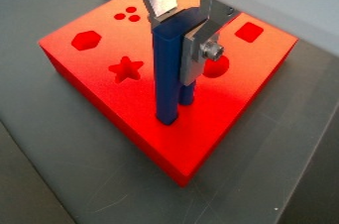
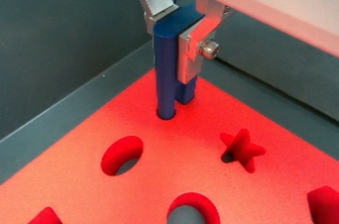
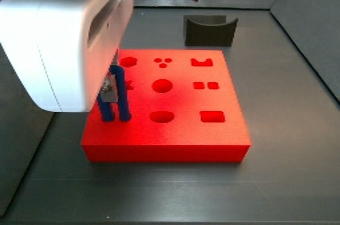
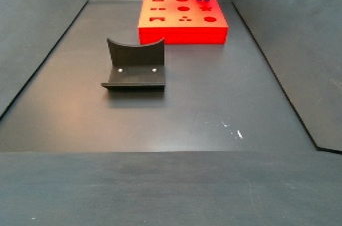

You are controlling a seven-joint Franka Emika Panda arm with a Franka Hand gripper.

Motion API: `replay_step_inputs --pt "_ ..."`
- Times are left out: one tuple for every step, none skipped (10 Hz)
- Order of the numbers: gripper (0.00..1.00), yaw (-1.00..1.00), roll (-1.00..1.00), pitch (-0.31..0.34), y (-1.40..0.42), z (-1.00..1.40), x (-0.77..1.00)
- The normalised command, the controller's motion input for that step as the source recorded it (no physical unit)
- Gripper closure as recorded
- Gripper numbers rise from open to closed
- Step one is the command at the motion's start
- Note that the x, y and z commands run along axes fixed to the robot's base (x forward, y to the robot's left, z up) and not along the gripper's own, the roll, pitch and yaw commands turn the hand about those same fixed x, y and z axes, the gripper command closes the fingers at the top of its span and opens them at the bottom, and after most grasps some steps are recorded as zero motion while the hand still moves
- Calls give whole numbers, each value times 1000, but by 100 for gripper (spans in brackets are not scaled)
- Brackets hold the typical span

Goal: Insert the square-circle object.

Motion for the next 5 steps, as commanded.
replay_step_inputs --pt "100 0 79 -160 -89 -629 146" --pt "100 0 93 -221 -111 -749 66" --pt "100 0 164 -201 -134 -711 46" --pt "100 0 269 -149 -89 -674 0" --pt "100 0 287 -147 -37 -657 0"
